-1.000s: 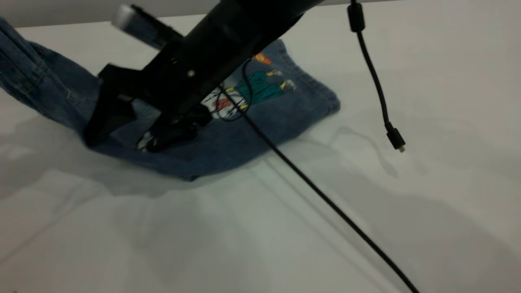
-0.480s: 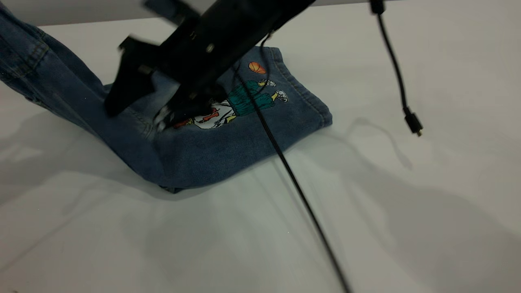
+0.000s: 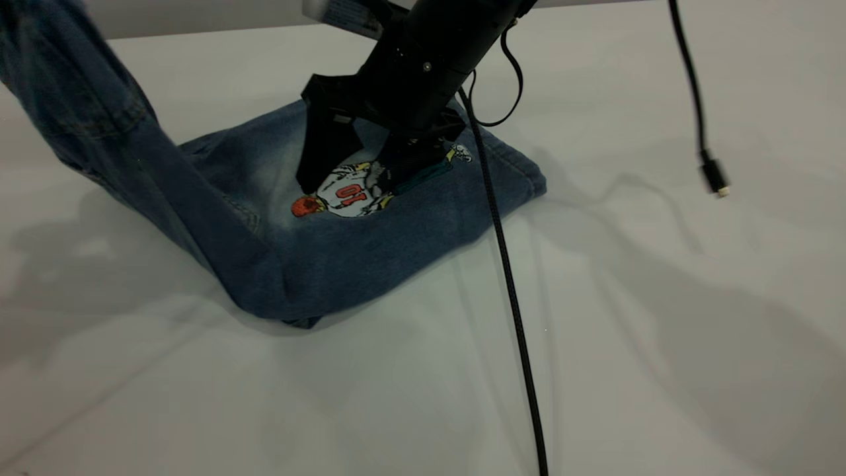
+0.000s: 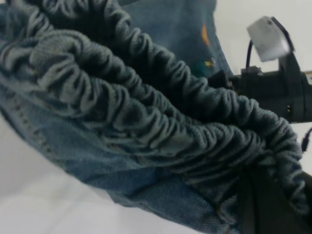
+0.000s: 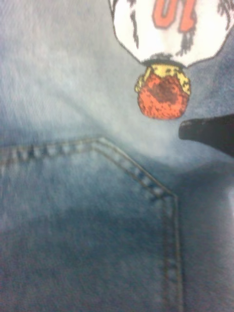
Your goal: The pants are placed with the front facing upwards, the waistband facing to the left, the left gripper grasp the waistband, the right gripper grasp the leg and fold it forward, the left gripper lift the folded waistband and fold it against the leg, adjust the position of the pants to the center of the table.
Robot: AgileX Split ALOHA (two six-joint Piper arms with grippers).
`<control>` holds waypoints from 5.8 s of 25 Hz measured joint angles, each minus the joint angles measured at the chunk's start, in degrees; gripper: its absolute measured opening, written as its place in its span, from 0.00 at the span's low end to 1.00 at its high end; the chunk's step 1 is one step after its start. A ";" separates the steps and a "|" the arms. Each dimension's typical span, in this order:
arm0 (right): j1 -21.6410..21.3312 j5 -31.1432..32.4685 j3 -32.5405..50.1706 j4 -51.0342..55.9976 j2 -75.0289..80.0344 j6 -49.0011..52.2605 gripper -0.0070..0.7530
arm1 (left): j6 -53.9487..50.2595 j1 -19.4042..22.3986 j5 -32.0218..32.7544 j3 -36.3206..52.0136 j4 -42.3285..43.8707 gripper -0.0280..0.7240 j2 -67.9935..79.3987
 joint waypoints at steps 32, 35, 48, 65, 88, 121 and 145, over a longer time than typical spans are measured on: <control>-11.06 -2.05 0.00 -2.21 -13.37 -0.33 0.74 | -0.31 -20.63 -11.87 -6.50 1.38 0.16 5.74; -14.21 -2.10 0.00 -1.86 -16.26 -0.33 0.74 | -0.31 -23.18 -13.52 -6.50 1.33 0.16 8.57; -17.14 -0.80 0.00 -1.35 -21.23 -0.46 0.74 | 0.33 -29.87 -19.45 -17.24 1.30 0.16 25.28; -17.14 -1.23 0.00 -1.12 -21.13 -1.11 0.74 | 4.89 -30.48 -17.14 -21.21 1.89 0.62 31.52; -6.07 4.73 0.00 -0.58 -18.78 -1.73 0.74 | 0.36 -30.41 -4.51 -22.43 18.23 0.69 -13.36; 13.48 -3.63 -6.37 -62.65 0.11 30.13 0.66 | -5.58 -30.41 -5.84 -22.30 31.82 0.66 -23.22; 6.82 13.24 -6.37 -53.00 0.56 47.28 0.64 | -2.64 -30.41 -4.43 -22.30 31.82 0.66 -23.22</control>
